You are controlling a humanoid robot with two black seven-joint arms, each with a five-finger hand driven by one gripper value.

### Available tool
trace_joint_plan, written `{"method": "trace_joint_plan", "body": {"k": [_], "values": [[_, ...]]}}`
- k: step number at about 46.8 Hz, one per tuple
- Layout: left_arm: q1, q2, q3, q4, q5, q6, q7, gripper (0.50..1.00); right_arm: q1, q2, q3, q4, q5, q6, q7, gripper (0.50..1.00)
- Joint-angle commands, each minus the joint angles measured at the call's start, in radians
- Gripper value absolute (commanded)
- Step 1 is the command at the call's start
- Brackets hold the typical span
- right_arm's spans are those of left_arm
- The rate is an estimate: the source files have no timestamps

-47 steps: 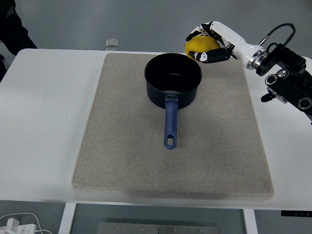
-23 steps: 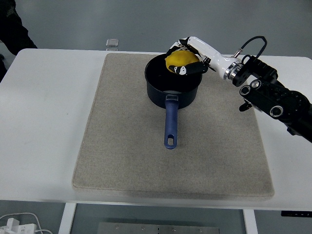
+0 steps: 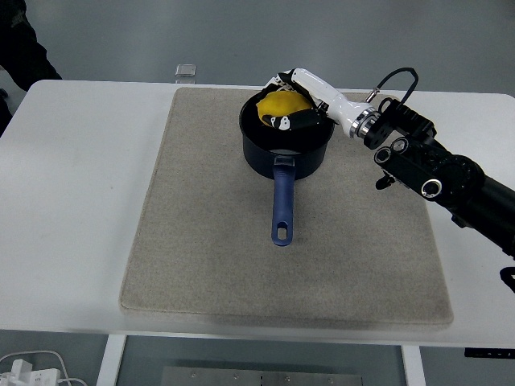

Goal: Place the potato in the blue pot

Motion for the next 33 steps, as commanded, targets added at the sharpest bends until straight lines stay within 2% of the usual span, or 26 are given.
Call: {"method": "trace_joint_plan", "body": {"k": [1,5,7,13,16,21,25,33], "values": [[0.001,0.000,0.000,0.000,-0.001,0.000,0.000,0.999,-0.006,0.014,0.001,-0.013,0.000,-0.005,0.002,0.500],[0.001,0.000,0.000,0.000,-0.001,0.000,0.000,0.999,-0.011,0.017,0.001,-0.014,0.000,-0.007,0.002,0.500],[0.001,0.000,0.000,0.000,0.000,0.000,0.000,0.999,-0.014,0.017,0.003,-0.014,0.000,-0.009,0.002,0.580],[0.001,0.000,0.000,0.000,-0.001,0.000,0.000,0.999,-0.017,0.018,0.003,-0.014,0.002,-0.013,0.002,0.699],[0.001,0.000,0.000,0.000,-0.001,0.000,0.000,0.999,-0.021,0.018,0.005,-0.014,0.002,-0.013,0.002,0.794],[0.001,0.000,0.000,0.000,-0.001,0.001,0.000,0.999,-0.026,0.018,0.009,-0.014,0.004,-0.013,0.002,0.829],[0.002,0.000,0.000,0.000,-0.001,0.000,0.000,0.999,-0.035,0.018,0.014,-0.014,0.004,-0.015,0.002,0.878],[0.002,0.000,0.000,-0.002,0.000,0.000,0.000,0.999,-0.038,0.018,0.017,-0.014,0.004,-0.013,0.002,0.911]]}}
